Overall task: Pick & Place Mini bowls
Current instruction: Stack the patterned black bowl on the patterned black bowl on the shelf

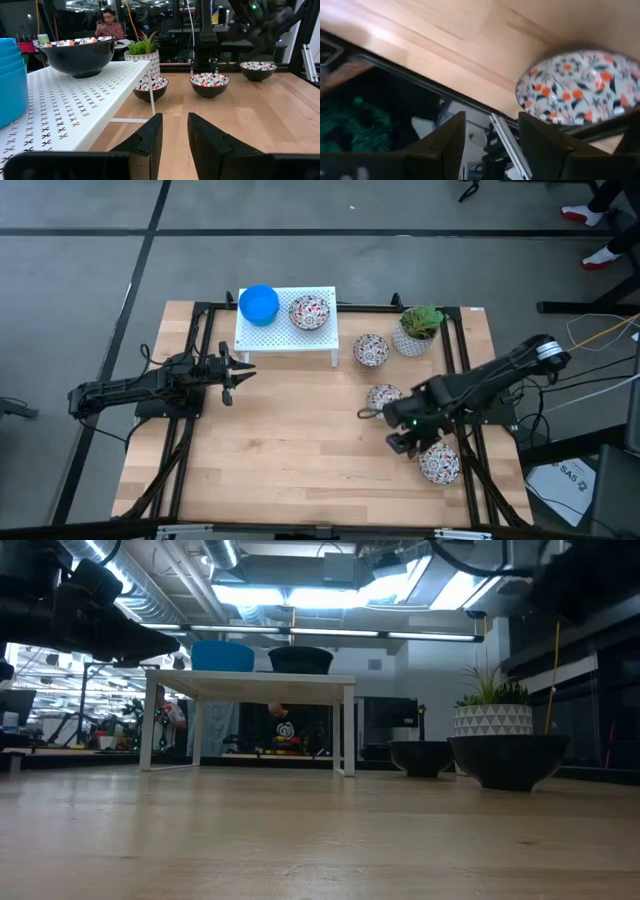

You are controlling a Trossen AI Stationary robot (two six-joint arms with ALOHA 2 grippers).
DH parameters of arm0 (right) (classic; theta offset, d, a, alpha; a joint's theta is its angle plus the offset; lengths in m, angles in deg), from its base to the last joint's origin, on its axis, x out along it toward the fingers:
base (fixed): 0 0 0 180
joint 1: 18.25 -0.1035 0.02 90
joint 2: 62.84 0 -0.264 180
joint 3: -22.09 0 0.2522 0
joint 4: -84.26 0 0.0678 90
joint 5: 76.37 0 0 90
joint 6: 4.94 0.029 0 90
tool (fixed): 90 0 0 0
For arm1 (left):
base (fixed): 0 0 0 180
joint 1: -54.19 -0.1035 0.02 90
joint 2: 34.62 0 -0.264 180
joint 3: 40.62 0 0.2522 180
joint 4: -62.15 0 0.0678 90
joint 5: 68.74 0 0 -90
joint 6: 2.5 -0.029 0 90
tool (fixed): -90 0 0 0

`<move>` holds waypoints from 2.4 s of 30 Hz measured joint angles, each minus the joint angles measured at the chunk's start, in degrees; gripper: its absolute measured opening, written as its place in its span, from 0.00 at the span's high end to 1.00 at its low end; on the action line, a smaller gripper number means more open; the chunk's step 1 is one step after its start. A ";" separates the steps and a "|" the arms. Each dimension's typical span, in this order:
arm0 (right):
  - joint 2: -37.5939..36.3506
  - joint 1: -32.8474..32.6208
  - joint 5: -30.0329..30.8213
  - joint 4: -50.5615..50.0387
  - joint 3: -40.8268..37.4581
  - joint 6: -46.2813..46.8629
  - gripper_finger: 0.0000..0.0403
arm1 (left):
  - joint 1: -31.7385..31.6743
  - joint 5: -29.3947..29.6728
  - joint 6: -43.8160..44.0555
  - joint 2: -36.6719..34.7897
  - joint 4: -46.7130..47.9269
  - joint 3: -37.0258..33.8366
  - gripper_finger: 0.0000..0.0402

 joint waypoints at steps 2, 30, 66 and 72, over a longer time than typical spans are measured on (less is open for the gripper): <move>1.35 -1.72 -0.11 0.04 0.00 2.60 0.55 | 0.00 0.00 0.03 0.00 0.00 0.00 0.79; 17.28 -12.07 8.98 0.82 -0.04 9.29 0.55 | 0.01 -0.01 0.03 0.01 0.00 0.00 0.79; 17.17 -13.52 13.82 4.67 1.08 0.45 0.95 | 0.00 0.00 0.00 0.01 0.00 0.00 0.79; 17.30 -13.45 26.59 5.66 7.25 -10.55 0.95 | 0.00 0.00 0.03 0.01 0.00 0.00 0.79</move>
